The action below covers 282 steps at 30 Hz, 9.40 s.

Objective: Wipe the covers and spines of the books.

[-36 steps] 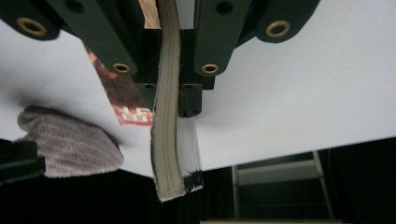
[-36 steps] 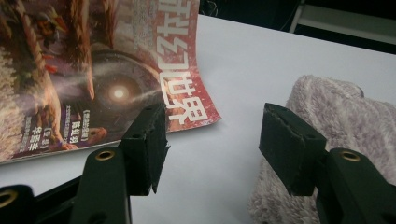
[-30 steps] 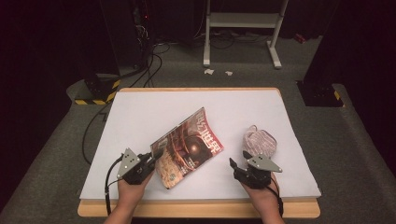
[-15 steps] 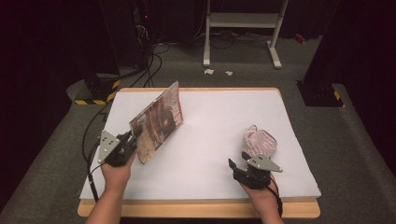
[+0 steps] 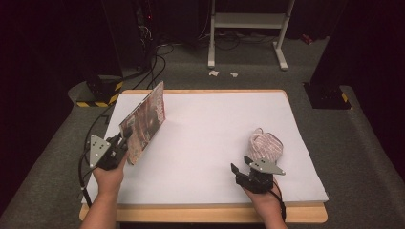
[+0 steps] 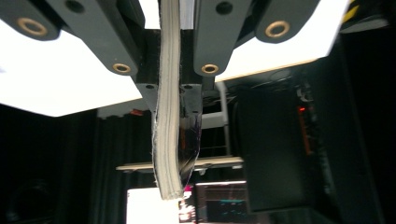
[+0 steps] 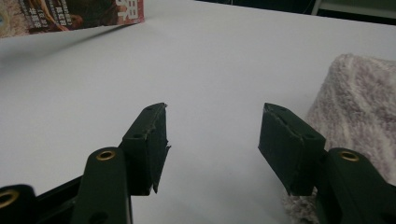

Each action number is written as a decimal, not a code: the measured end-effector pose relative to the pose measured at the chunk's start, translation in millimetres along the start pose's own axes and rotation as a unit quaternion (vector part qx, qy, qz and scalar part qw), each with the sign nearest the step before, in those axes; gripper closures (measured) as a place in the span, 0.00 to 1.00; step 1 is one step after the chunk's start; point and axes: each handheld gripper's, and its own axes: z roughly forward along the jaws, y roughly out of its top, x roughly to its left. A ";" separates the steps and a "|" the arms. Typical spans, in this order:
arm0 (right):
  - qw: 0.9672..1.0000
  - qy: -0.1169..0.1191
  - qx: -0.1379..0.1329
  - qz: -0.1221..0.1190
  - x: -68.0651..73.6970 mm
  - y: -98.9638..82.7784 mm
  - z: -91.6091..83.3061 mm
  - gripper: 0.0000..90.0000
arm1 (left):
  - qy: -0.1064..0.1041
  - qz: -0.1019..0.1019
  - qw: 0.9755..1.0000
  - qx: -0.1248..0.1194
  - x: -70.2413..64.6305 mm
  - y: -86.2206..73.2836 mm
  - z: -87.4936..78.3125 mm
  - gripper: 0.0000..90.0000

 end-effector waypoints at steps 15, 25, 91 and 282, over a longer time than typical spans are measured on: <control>1.000 0.002 0.012 -0.005 1.3 -4.4 4.5 0.46 | -0.085 -0.017 0.996 0.021 -55.2 -16.2 13.7 0.93; 1.000 0.005 0.021 -0.005 2.4 -6.3 7.5 0.46 | -0.127 -0.018 0.990 0.053 -83.0 -30.5 25.0 0.93; 0.999 0.014 0.035 -0.012 6.1 -10.8 12.5 0.48 | -0.179 -0.048 0.968 0.167 -74.2 -52.5 28.6 0.50; 0.988 0.065 0.120 -0.073 26.5 3.9 35.5 0.70 | -0.147 -0.027 0.937 0.315 -29.5 -81.6 26.3 0.30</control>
